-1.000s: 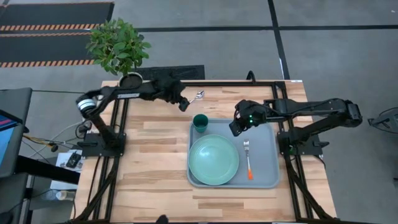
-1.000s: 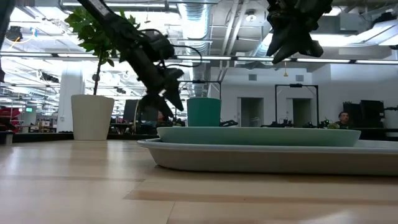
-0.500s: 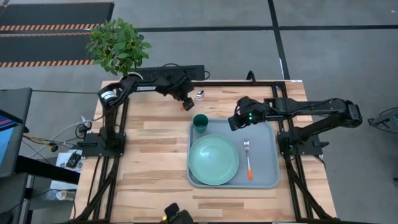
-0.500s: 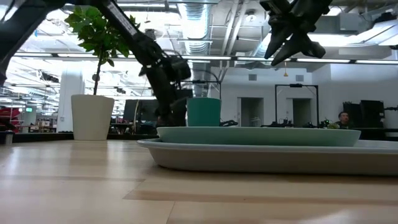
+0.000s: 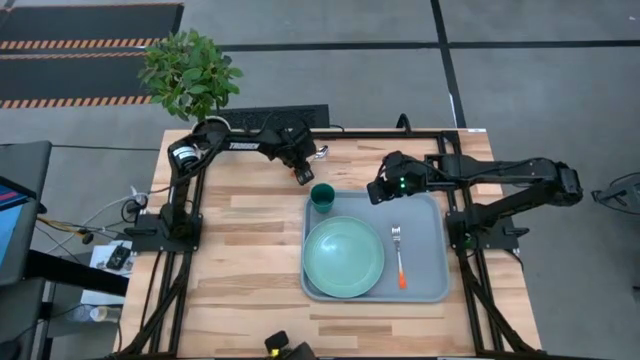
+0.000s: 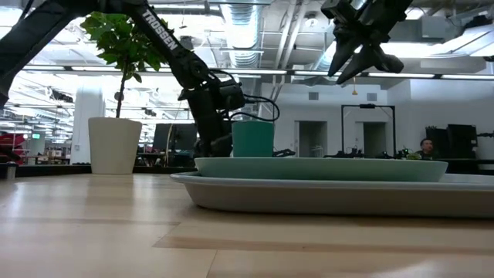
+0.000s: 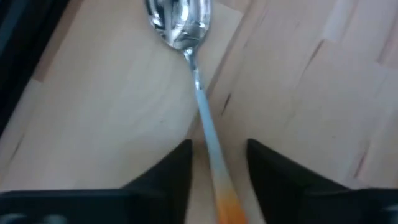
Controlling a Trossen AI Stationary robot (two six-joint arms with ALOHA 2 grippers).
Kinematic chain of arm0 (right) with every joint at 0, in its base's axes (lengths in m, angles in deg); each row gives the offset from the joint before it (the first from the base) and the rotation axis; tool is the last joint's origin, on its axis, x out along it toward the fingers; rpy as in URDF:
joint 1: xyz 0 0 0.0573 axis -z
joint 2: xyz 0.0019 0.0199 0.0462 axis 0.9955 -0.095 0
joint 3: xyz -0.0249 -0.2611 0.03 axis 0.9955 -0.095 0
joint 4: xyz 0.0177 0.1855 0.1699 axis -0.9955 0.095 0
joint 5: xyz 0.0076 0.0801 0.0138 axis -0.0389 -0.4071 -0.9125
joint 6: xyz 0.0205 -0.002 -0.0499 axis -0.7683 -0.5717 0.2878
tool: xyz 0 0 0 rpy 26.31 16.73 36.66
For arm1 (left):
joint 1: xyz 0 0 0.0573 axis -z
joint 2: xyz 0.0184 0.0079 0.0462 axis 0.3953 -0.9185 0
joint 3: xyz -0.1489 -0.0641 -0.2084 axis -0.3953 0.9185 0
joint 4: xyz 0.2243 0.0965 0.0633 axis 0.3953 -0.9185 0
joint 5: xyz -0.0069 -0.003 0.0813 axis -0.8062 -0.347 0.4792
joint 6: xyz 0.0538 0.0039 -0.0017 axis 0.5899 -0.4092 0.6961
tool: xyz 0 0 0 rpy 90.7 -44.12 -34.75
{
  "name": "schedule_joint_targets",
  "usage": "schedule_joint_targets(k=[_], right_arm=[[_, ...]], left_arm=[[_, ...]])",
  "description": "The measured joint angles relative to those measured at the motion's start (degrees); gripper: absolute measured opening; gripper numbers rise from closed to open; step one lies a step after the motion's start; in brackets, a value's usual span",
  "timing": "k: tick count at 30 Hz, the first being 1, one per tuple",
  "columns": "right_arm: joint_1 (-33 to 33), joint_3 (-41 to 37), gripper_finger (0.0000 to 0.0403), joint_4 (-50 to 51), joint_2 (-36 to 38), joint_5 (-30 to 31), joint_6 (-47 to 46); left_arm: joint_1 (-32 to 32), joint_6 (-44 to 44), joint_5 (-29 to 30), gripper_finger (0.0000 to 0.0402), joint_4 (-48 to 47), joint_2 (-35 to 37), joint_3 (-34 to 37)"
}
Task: Pick and place plate/cup/fork/spoon on tray
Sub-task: Put the orange spoon on the blue tray to the right of the orange fork
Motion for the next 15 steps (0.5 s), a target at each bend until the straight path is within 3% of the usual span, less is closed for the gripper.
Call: schedule_joint_targets(k=[5, 15], right_arm=[[0.0, 0.0, 0.0132, 0.0, 0.0, 0.0, 0.0], [-0.2, 0.0, 0.0128, 0.0, 0.0, -0.2, 0.0]], left_arm=[[0.3, -1.8, -1.7, 0.0018, -1.1, -0.1, 0.0], [0.4, -6.2, -4.2, 0.0002, -3.1, 2.7, 0.6]])
